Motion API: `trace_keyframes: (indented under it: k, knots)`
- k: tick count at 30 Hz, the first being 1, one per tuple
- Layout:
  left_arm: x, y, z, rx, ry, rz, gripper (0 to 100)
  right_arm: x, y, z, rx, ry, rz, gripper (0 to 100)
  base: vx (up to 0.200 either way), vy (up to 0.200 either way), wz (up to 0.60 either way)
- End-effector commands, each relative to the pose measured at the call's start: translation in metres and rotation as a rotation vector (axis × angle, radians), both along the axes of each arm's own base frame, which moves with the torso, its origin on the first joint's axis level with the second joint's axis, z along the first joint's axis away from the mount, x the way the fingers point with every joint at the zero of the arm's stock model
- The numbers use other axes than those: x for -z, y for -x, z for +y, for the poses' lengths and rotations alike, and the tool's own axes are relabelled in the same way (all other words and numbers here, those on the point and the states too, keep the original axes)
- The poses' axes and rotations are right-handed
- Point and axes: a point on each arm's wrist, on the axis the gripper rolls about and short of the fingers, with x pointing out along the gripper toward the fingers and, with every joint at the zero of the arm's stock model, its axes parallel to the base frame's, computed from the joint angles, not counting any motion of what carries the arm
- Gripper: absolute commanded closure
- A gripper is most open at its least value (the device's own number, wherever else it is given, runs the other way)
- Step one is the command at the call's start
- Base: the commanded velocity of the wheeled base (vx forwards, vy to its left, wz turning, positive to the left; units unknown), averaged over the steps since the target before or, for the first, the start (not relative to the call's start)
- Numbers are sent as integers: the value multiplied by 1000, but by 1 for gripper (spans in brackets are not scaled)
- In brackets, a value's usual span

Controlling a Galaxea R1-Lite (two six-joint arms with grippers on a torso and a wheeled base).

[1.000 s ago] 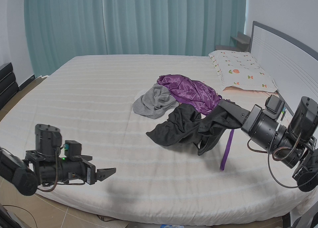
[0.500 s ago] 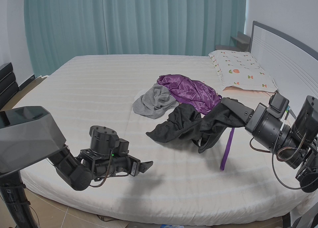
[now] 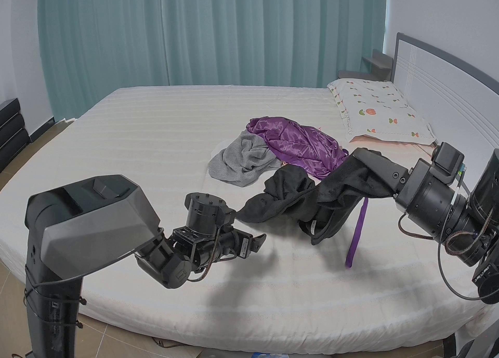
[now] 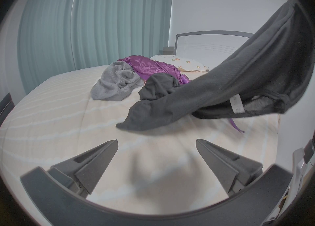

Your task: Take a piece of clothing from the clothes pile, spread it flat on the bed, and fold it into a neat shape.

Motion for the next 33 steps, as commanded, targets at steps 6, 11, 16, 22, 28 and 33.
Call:
trace_keyframes:
  k: [6, 11, 16, 22, 28, 33]
  knots:
    - [25, -38, -28, -36, 7, -60, 0, -9, 7, -5, -4, -22, -30, 100, 0, 0, 0]
    - [33, -45, -36, -49, -2, -57, 0, -9, 7, -6, 2, -24, -30, 100, 0, 0, 0]
    - [30, -45, -36, -51, 4, -63, 100, -6, 8, -8, 4, -17, -20, 100, 0, 0, 0]
    - [6, -42, -30, -85, 58, -71, 100, -2, 1, -14, 35, -12, -2, 100, 0, 0, 0]
    - [-43, -18, -4, -128, 78, -55, 100, 12, -21, -27, 128, 16, 49, 100, 0, 0, 0]
    - [-81, 8, 33, -231, 145, -43, 100, 42, -58, -31, 205, 70, 142, 100, 0, 0, 0]
